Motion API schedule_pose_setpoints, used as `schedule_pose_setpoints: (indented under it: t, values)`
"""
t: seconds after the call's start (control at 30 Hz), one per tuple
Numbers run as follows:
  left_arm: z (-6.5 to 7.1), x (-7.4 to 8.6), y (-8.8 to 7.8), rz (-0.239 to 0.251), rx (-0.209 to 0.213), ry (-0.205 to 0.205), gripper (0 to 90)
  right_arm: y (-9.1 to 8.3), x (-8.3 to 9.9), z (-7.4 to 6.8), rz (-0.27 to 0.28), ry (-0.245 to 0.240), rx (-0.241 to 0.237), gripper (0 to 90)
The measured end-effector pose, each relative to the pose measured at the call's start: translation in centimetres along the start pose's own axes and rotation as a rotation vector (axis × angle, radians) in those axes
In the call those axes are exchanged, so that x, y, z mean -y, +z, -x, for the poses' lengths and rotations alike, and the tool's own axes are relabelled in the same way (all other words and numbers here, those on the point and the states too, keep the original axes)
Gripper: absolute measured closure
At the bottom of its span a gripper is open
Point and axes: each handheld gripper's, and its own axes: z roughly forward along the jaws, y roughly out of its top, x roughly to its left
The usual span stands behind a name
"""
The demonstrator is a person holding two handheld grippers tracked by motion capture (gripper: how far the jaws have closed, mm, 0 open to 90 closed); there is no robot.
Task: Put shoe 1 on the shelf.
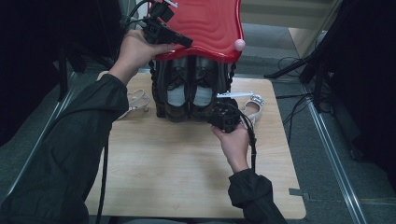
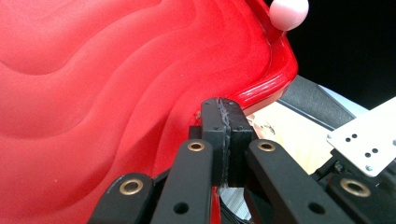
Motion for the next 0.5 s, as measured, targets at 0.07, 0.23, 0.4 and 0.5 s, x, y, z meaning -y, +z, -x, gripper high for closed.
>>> schedule_pose_setpoints:
  t: [0.07,0.23,0.4,0.5]
  values:
    - [-0.04,-0.01,0.0,-0.002,0.004,-0.002,90.0,-0.07,-0.12,0.0,-0.003,-0.003,0.005,90.0]
    - [-0.03,-0.06,0.05,-0.005,0.003,0.001,90.0,-0.32,-0.27,0.17,0.014,0.005,0.015,90.0]
    - [0.01,-0.04,0.14,-0.001,0.009,0.001,90.0,-0.56,-0.44,0.54,0.027,0.018,0.017,90.0]
    - [0.03,-0.03,0.18,-0.002,0.013,-0.001,90.0,-0.63,-0.54,0.57,0.03,0.015,0.027,90.0]
